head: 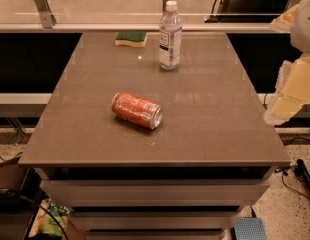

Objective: Place coke can upright

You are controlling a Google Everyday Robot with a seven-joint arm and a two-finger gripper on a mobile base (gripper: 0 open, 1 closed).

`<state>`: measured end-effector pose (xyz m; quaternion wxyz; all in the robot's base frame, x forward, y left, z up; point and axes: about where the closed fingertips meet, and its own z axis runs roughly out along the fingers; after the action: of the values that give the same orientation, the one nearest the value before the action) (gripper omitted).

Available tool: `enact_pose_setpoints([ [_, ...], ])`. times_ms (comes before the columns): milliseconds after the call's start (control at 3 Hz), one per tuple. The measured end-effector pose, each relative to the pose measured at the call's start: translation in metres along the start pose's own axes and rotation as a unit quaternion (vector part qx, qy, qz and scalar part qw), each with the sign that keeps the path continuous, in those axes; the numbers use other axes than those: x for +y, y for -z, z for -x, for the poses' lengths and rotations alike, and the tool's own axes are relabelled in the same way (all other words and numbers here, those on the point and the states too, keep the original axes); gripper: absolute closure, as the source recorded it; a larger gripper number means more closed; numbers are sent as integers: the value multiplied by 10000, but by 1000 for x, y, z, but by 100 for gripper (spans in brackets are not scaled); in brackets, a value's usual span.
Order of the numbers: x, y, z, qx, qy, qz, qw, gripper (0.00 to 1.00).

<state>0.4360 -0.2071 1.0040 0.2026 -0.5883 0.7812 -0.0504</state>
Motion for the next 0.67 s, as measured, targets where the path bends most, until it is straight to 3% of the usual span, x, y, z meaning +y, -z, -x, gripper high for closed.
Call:
enact_pose_setpoints([
  [667, 1, 2, 32, -463, -544, 235, 9972, 0],
])
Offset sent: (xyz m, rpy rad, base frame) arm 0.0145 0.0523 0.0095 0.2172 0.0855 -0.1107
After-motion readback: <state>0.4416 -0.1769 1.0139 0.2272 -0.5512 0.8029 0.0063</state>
